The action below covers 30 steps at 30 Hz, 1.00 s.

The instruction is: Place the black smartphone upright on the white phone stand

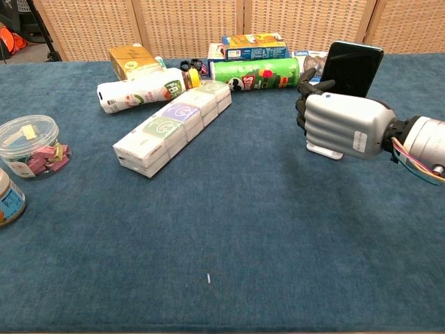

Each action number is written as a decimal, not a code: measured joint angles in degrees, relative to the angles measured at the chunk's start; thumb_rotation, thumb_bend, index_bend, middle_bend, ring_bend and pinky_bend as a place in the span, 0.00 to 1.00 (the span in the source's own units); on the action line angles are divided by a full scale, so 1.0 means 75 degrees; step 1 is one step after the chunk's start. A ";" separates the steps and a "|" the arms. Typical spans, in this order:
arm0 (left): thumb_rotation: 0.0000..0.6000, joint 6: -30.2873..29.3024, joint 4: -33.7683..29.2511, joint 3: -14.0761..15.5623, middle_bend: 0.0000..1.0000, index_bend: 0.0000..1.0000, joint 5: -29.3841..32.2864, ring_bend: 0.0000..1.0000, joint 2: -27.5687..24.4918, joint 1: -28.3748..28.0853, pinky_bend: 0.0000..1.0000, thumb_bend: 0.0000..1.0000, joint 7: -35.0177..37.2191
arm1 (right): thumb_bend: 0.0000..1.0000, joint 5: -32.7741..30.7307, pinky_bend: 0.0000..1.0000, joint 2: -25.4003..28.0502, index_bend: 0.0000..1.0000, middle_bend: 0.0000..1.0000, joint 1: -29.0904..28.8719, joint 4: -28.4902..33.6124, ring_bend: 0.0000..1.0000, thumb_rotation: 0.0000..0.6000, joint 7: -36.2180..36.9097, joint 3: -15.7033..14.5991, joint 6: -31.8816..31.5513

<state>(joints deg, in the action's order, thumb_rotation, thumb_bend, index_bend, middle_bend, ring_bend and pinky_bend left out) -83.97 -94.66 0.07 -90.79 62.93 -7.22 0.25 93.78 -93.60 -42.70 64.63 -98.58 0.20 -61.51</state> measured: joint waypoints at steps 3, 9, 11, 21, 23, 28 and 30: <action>1.00 0.0003 -0.0004 -0.0009 0.00 0.00 0.0027 0.00 0.0015 0.0001 0.00 0.00 -0.0040 | 0.44 -0.0025 0.31 -0.0091 0.57 0.56 0.0056 -0.0066 0.51 1.00 0.0025 0.0034 -0.0010; 1.00 0.0019 -0.0018 -0.0006 0.00 0.00 0.0041 0.00 0.0029 0.0000 0.00 0.00 -0.0081 | 0.44 -0.0072 0.31 -0.0219 0.57 0.56 0.0161 -0.0147 0.51 1.00 -0.0053 0.0030 0.0056; 1.00 0.0024 -0.0023 -0.0006 0.00 0.00 0.0061 0.00 0.0029 0.0003 0.00 0.00 -0.0088 | 0.44 -0.0062 0.31 -0.0259 0.57 0.56 0.0187 -0.0204 0.51 1.00 -0.0040 0.0019 0.0060; 1.00 0.0042 -0.0057 -0.0010 0.00 0.00 0.0090 0.00 0.0020 0.0003 0.00 0.00 -0.0101 | 0.41 -0.0035 0.29 -0.0310 0.42 0.34 0.0252 -0.0264 0.47 1.00 0.0085 0.0075 0.0042; 1.00 0.0038 -0.0059 -0.0010 0.00 0.00 0.0088 0.00 0.0020 0.0004 0.00 0.00 -0.0107 | 0.39 -0.0062 0.28 -0.0295 0.34 0.24 0.0293 -0.0200 0.39 1.00 0.0098 0.0084 0.0034; 1.00 0.0043 -0.0065 -0.0001 0.00 0.00 0.0078 0.00 0.0013 0.0004 0.00 0.00 -0.0109 | 0.36 -0.0119 0.23 -0.0299 0.21 0.09 0.0373 -0.0088 0.25 1.00 0.0043 0.0152 -0.0034; 1.00 0.0041 -0.0068 0.0001 0.00 0.00 0.0076 0.00 0.0010 0.0006 0.00 0.00 -0.0104 | 0.36 -0.0131 0.22 -0.0308 0.19 0.06 0.0385 -0.0057 0.19 1.00 0.0006 0.0180 -0.0052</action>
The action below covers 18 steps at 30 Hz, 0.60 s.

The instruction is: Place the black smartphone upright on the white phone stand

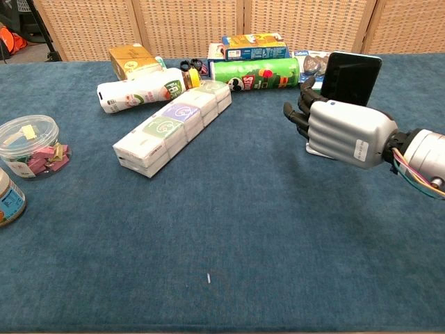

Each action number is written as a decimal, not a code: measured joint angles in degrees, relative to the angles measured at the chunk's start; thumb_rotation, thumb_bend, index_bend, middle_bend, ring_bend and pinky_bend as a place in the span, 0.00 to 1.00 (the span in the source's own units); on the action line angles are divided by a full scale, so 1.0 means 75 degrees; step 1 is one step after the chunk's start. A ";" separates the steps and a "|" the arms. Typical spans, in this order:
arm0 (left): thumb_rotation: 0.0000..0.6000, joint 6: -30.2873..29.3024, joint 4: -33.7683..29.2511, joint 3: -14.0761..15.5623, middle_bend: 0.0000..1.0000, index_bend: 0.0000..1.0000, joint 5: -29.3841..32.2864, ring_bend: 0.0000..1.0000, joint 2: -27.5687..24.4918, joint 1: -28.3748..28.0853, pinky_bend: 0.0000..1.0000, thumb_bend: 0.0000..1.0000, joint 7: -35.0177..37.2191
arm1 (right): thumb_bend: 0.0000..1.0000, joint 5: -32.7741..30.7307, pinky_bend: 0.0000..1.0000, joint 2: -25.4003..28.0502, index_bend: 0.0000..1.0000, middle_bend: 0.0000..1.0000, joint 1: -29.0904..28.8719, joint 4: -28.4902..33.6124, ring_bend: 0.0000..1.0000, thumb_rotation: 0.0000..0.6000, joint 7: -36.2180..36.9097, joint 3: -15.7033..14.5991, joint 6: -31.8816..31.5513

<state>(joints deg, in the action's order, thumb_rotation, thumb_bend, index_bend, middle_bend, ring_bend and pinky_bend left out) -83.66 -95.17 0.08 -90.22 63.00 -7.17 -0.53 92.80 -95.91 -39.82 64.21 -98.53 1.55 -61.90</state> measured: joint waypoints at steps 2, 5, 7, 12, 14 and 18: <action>1.00 -0.0006 0.0000 0.0004 0.00 0.00 -0.0007 0.00 -0.0004 0.0004 0.00 0.00 0.0003 | 0.36 -0.0025 0.22 -0.0006 0.16 0.03 0.0016 0.0044 0.15 1.00 -0.0014 0.0034 -0.0014; 1.00 0.0003 -0.0005 0.0011 0.00 0.00 -0.0012 0.00 -0.0009 0.0002 0.00 0.00 0.0003 | 0.36 -0.0081 0.20 -0.0003 0.13 0.00 0.0040 0.0122 0.07 1.00 -0.0054 0.0076 -0.0015; 1.00 0.0004 -0.0004 0.0015 0.00 0.00 -0.0023 0.00 -0.0016 0.0000 0.00 0.00 0.0003 | 0.36 -0.0129 0.18 0.0005 0.12 0.00 0.0065 0.0176 0.05 1.00 -0.0120 0.0105 -0.0019; 1.00 -0.0003 0.0007 0.0019 0.00 0.00 -0.0035 0.00 -0.0025 0.0003 0.00 0.00 0.0026 | 0.36 -0.0255 0.17 0.0068 0.09 0.00 0.0158 0.0378 0.02 1.00 -0.0250 0.0157 -0.0063; 1.00 -0.0014 0.0010 0.0025 0.00 0.00 -0.0047 0.00 -0.0031 0.0008 0.00 0.00 0.0044 | 0.36 -0.0317 0.15 0.0116 0.08 0.00 0.0217 0.0499 0.01 1.00 -0.0299 0.0183 -0.0111; 1.00 -0.0034 0.0019 0.0026 0.00 0.00 -0.0046 0.00 -0.0049 0.0020 0.00 0.00 0.0091 | 0.36 -0.0420 0.10 0.0254 0.06 0.00 0.0409 0.0894 0.00 1.00 -0.0344 0.0219 -0.0369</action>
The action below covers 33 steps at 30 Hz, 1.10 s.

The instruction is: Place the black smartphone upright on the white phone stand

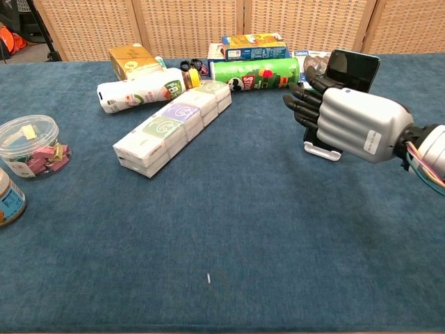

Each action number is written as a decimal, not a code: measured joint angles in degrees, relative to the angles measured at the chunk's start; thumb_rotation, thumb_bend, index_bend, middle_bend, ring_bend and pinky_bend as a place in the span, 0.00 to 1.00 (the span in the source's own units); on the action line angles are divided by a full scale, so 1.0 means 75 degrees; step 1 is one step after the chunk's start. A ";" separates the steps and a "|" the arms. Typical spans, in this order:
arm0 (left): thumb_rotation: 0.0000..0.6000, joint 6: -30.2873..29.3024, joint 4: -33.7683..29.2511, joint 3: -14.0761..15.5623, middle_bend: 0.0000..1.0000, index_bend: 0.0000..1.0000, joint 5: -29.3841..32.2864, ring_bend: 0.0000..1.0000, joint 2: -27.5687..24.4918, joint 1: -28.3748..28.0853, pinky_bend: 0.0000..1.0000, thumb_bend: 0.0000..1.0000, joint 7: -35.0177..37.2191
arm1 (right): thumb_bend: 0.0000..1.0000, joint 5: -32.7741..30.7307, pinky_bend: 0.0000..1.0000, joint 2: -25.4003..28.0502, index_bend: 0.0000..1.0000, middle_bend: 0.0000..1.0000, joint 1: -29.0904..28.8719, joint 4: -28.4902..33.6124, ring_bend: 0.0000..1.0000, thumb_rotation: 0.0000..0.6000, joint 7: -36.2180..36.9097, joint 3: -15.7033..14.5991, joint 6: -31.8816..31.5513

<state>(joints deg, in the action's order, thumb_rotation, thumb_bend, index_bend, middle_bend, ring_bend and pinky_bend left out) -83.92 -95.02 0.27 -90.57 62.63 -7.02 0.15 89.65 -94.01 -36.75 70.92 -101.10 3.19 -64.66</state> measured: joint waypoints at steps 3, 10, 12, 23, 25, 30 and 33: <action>1.00 -0.0009 -0.0003 0.0001 0.00 0.00 0.0003 0.00 -0.0013 0.0009 0.00 0.00 0.0032 | 0.35 -0.0010 0.08 0.0205 0.06 0.00 0.0159 0.0437 0.00 1.00 0.0048 -0.0002 -0.0255; 1.00 -0.0146 -0.0026 0.0056 0.00 0.00 -0.0107 0.00 -0.0060 0.0082 0.00 0.00 0.0144 | 0.01 0.0209 0.07 0.1106 0.06 0.00 0.0464 0.1441 0.00 1.00 0.0861 -0.0033 -0.0866; 1.00 -0.0179 -0.0028 0.0066 0.00 0.00 -0.0130 0.00 -0.0068 0.0103 0.00 0.00 0.0167 | 0.00 0.0332 0.07 0.1320 0.06 0.00 0.0502 0.1527 0.00 1.00 0.1401 -0.0042 -0.1004; 1.00 -0.0834 0.0036 0.0025 0.00 0.00 -0.0184 0.00 0.0088 0.0428 0.00 0.00 0.0150 | 0.00 0.0419 0.05 0.2239 0.06 0.00 0.1035 0.1205 0.00 1.00 0.6821 -0.0019 -0.1949; 1.00 -0.0917 0.0099 -0.0010 0.00 0.00 -0.0108 0.00 0.0168 0.0506 0.00 0.00 0.0108 | 0.00 0.0254 0.04 0.2368 0.06 0.00 0.1268 0.1224 0.00 1.00 0.8038 -0.0006 -0.2154; 1.00 -0.0939 0.0237 -0.0007 0.00 0.00 -0.0080 0.00 0.0224 0.0565 0.00 0.00 0.0182 | 0.00 0.0000 0.03 0.2597 0.04 0.00 0.2049 0.1478 0.00 1.00 1.0715 -0.0142 -0.2742; 1.00 -0.0931 0.0290 0.0009 0.00 0.00 -0.0095 0.00 0.0223 0.0581 0.00 0.00 0.0238 | 0.00 -0.0004 0.03 0.2612 0.04 0.00 0.2635 0.1498 0.00 1.00 1.1992 -0.0319 -0.3218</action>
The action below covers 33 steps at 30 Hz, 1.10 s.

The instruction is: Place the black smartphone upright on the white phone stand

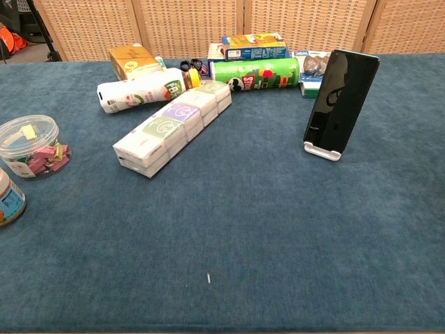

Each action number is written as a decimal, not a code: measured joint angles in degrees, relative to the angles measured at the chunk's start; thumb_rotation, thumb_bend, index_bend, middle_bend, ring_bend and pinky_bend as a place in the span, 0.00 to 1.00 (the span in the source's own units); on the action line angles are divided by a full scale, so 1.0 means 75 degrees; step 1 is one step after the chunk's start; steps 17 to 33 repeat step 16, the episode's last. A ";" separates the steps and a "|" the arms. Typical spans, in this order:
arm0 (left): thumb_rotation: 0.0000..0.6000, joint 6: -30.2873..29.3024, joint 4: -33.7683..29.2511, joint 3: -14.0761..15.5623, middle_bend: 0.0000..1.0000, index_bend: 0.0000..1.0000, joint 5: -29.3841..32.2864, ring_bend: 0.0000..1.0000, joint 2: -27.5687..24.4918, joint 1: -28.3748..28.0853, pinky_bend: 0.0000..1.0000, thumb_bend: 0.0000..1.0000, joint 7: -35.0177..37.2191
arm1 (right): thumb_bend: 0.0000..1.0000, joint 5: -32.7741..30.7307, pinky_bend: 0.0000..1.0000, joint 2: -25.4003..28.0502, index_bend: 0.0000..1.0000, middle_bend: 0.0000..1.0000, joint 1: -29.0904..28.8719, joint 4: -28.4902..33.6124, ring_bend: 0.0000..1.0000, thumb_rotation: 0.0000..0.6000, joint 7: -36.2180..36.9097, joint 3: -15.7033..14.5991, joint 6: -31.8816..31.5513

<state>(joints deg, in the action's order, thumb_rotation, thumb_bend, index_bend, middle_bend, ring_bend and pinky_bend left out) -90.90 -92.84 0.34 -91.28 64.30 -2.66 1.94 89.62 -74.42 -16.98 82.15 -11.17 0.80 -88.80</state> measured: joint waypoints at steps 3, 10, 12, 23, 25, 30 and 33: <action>1.00 -0.0037 0.0042 -0.0001 0.00 0.00 -0.0018 0.00 -0.0006 0.0023 0.00 0.00 0.0073 | 0.00 0.0062 0.03 -0.0120 0.04 0.00 0.0556 -0.0114 0.00 1.00 0.0733 -0.0138 -0.0613; 1.00 -0.0123 0.0107 -0.0003 0.00 0.00 -0.0100 0.00 -0.0031 0.0069 0.00 0.00 0.0191 | 0.00 0.0329 0.02 -0.0372 0.04 0.00 0.1023 -0.0422 0.00 1.00 0.1110 -0.0137 -0.1142; 1.00 -0.0140 0.0112 0.0000 0.00 0.00 -0.0122 0.00 -0.0030 0.0078 0.00 0.00 0.0196 | 0.00 0.0379 0.02 -0.0356 0.04 0.00 0.1047 -0.0390 0.00 1.00 0.1098 -0.0098 -0.1160; 1.00 -0.0132 0.0129 0.0003 0.00 0.00 -0.0136 0.00 -0.0029 0.0086 0.00 0.00 0.0202 | 0.00 0.0426 0.02 -0.0328 0.04 0.00 0.1092 -0.0341 0.00 1.00 0.1081 -0.0051 -0.1125; 1.00 -0.0132 0.0129 0.0003 0.00 0.00 -0.0136 0.00 -0.0029 0.0086 0.00 0.00 0.0202 | 0.00 0.0426 0.02 -0.0328 0.04 0.00 0.1092 -0.0341 0.00 1.00 0.1081 -0.0051 -0.1125; 1.00 -0.0132 0.0129 0.0003 0.00 0.00 -0.0136 0.00 -0.0029 0.0086 0.00 0.00 0.0202 | 0.00 0.0426 0.02 -0.0328 0.04 0.00 0.1092 -0.0341 0.00 1.00 0.1081 -0.0051 -0.1125; 1.00 -0.0132 0.0129 0.0003 0.00 0.00 -0.0136 0.00 -0.0029 0.0086 0.00 0.00 0.0202 | 0.00 0.0426 0.02 -0.0328 0.04 0.00 0.1092 -0.0341 0.00 1.00 0.1081 -0.0051 -0.1125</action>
